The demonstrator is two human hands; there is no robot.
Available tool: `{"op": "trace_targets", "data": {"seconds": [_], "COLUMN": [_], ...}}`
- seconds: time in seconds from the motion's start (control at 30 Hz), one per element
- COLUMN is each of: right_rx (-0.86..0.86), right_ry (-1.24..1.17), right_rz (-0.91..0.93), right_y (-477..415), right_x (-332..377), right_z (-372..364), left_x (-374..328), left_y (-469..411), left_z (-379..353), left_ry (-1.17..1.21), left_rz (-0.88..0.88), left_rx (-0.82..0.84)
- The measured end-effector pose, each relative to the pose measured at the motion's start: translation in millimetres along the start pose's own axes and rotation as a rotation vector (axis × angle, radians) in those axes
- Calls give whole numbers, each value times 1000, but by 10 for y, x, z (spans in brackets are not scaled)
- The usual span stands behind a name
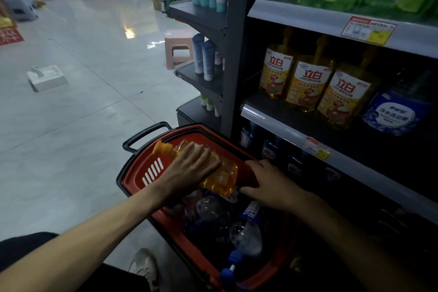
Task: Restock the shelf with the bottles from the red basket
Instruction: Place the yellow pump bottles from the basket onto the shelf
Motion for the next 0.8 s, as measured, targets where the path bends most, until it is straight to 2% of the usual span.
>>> {"op": "trace_targets", "data": {"seconds": [0.17, 0.33, 0.47, 0.53, 0.63, 0.73, 0.8], "right_rx": [-28, 35, 56, 63, 4, -119, -191], "right_ry": [-377, -459, -584, -666, -787, -918, -986], "right_rz": [-81, -41, 7, -21, -97, -159, -174], "right_y": [-144, -197, -120, -54, 22, 26, -8], "right_x": [5, 23, 122, 131, 67, 40, 20], "right_z": [196, 301, 434, 458, 406, 406, 444], "left_x": [-64, -84, -109, -134, -123, 72, 221], "left_y": [-13, -150, -266, -345, -509, -607, -607], "left_z": [679, 1066, 1132, 1170, 1209, 1245, 1249], "left_ry": [-155, -189, -211, -195, -133, 51, 309], "left_rz": [-225, -307, -403, -388, -203, 165, 441], "left_rx": [-328, -519, -524, -522, -490, -499, -503]}}
Point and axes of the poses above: each hand's wrist, its own y-axis away from the middle knuckle, its own z-axis out of the back of the hand, x = y × z, the point moved 8 cm from there along -y, towards the middle knuckle, and after that the axes turned 15 degrees about -x, right-handed, at the moved point
